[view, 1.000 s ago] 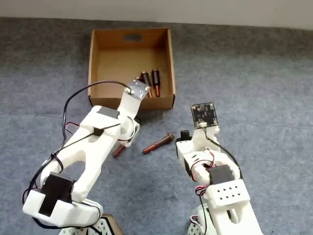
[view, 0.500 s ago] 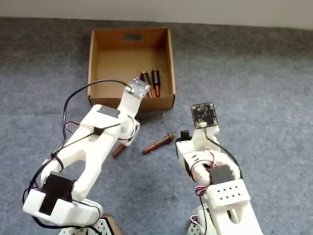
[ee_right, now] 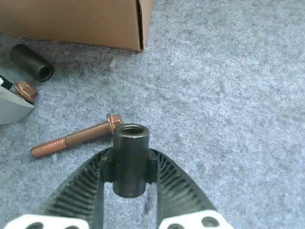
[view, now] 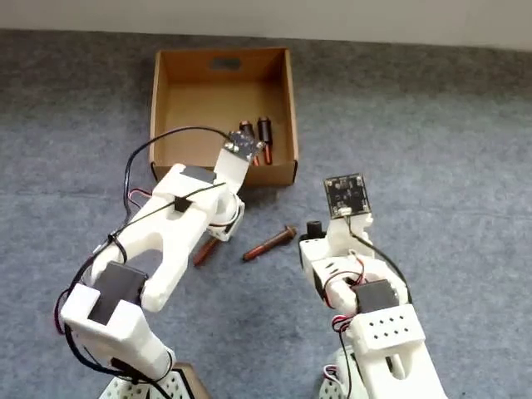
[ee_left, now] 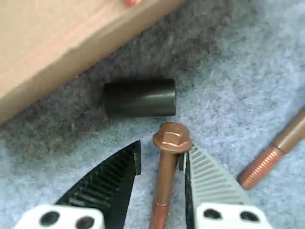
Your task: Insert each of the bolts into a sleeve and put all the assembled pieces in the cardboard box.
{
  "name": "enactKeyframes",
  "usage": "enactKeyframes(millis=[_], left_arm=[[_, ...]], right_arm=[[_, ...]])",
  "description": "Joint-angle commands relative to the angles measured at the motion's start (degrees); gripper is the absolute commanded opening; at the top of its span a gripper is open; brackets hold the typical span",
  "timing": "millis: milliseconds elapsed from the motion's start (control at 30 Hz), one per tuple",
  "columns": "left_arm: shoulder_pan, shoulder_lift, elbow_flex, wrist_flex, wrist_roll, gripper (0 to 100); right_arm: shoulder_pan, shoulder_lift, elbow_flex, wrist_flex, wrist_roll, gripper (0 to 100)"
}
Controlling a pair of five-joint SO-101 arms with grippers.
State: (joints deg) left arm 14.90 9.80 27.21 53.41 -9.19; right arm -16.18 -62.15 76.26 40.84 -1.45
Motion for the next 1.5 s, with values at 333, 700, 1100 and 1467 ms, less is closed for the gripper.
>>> enactKeyframes(millis=[333, 700, 1100, 1467], left_arm=[[2.4, -1.0, -2.8, 5.4, -0.3, 1], [-0.6, -37.5, 12.4, 6.8, -0.3, 1], [-3.3, -80.1, 14.7, 2.6, 5.0, 1], [8.1, -84.2, 17.3, -11.3, 18.5, 1]], right_arm=[[0.7, -1.5, -0.4, -0.8, 0.8, 0.6], [-0.7, -31.8, 4.9, -0.9, 0.5, 0.6], [-10.0, -41.9, 11.6, -18.4, 0.7, 0.6], [-10.3, -42.3, 19.4, -26.2, 0.7, 0.6]])
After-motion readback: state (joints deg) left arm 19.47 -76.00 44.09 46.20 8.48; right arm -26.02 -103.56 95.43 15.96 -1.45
